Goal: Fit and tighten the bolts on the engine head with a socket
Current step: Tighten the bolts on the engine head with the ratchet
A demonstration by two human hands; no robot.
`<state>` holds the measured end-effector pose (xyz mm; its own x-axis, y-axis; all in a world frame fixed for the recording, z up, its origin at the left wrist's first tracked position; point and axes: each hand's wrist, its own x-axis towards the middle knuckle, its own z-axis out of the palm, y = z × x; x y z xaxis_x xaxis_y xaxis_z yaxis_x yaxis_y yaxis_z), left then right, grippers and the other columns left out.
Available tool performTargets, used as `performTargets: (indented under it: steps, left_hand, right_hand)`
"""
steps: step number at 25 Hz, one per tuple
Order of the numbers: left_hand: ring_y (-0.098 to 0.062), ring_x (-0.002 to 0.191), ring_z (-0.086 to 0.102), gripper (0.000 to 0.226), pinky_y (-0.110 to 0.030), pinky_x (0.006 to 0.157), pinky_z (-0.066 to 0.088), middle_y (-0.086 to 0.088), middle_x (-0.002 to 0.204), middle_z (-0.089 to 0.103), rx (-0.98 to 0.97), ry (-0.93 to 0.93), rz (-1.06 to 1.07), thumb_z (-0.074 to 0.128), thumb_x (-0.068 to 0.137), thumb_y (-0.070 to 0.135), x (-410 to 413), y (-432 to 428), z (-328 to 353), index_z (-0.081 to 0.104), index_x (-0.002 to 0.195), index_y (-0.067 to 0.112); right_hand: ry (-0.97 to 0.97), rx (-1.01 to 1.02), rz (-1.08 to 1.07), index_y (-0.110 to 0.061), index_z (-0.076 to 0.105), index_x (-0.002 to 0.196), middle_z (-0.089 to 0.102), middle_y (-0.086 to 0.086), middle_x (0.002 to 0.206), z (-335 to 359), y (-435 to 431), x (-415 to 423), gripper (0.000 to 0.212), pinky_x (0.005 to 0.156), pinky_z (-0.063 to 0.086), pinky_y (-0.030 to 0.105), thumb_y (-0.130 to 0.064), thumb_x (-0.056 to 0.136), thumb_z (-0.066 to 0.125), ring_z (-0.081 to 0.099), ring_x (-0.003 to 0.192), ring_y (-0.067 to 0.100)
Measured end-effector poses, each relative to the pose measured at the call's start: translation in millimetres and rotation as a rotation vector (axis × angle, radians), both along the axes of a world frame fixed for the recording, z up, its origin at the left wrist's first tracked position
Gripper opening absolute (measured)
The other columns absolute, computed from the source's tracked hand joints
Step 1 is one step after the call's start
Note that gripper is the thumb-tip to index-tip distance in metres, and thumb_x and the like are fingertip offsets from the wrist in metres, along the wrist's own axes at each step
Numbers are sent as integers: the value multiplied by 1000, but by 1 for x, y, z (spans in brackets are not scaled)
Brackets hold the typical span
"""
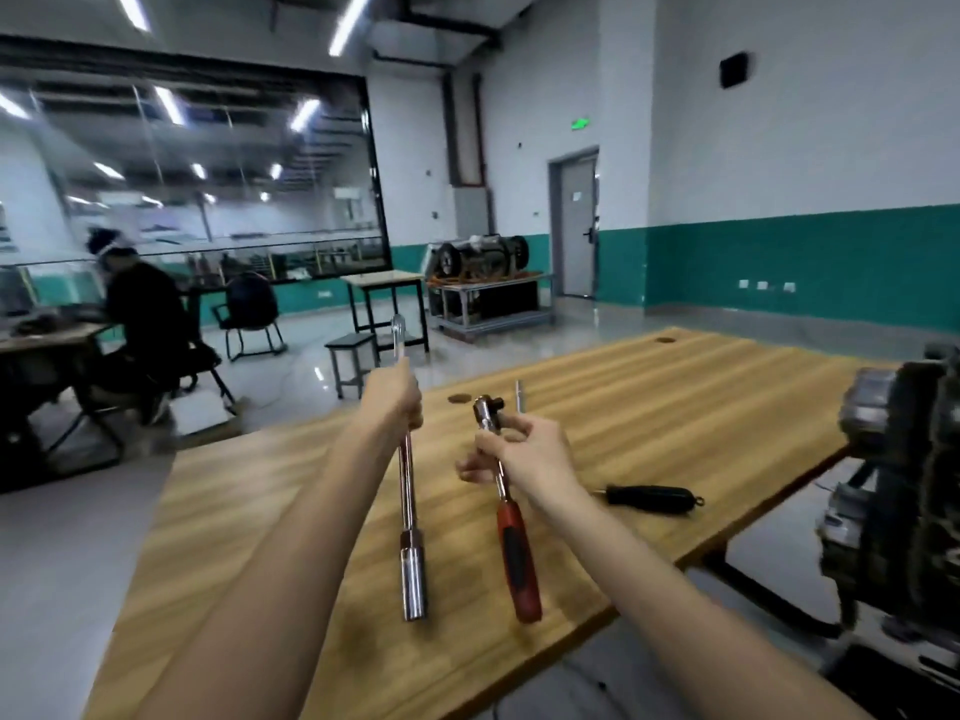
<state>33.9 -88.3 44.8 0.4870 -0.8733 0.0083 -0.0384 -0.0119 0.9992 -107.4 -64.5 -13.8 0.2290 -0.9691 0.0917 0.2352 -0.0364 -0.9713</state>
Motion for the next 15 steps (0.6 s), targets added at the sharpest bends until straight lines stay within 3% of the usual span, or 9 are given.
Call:
performTargets:
  steps: [2,5,9,11,12,13,15]
  left_hand:
    - [-10,31,23,37,-13,36,19,-3,57,24,125,-24,10,26,99,10,24,1,-22,31,63,13]
    - [-15,49,35,33,-25,44,32,-5,63,35,282,-165,75,32,97,5,52,3,-55,34,65,12]
    - [-23,40,46,28,-31,43,38,-14,59,44,393,-73,140,29,97,-1,67,-2,-86,40,72,0]
    - [-23,59,63,23,-26,49,47,-15,67,63,475,-289,138,38,96,3,72,-7,-96,54,81,-4]
    - [-23,80,67,19,-26,62,50,-15,85,69,490,-434,163,45,93,7,74,-8,-100,61,93,-3]
    - [-25,98,64,22,-29,73,49,-14,103,67,508,-563,198,48,91,11,76,-9,-104,63,104,-1]
    - [-30,110,58,28,-34,85,48,-15,118,62,536,-696,235,48,91,15,77,-11,-107,62,113,4]
  right_hand:
    - [111,12,6,8,48,118,58,17,64,-20,-10,35,28,55,59,46,6,91,57,65,46,26]
    - [421,-68,-50,0,60,92,64,20,63,-49,-17,67,6,46,57,43,-5,89,62,63,40,22]
    - [891,-242,-141,-14,64,74,67,3,72,-77,-21,82,14,50,50,29,-26,81,66,65,63,20]
    - [965,-272,-113,-18,64,78,67,-1,75,-82,-24,90,15,55,45,27,-32,79,67,63,71,18]
    - [995,-293,-92,-17,65,81,68,0,79,-82,-25,93,17,58,44,27,-33,78,67,64,75,20]
    - [1031,-336,-82,-16,66,85,68,2,84,-84,-29,98,20,61,43,27,-34,78,67,64,80,22]
    - [1109,-388,-49,-15,64,93,69,6,96,-85,-32,103,25,68,43,29,-37,80,66,64,92,27]
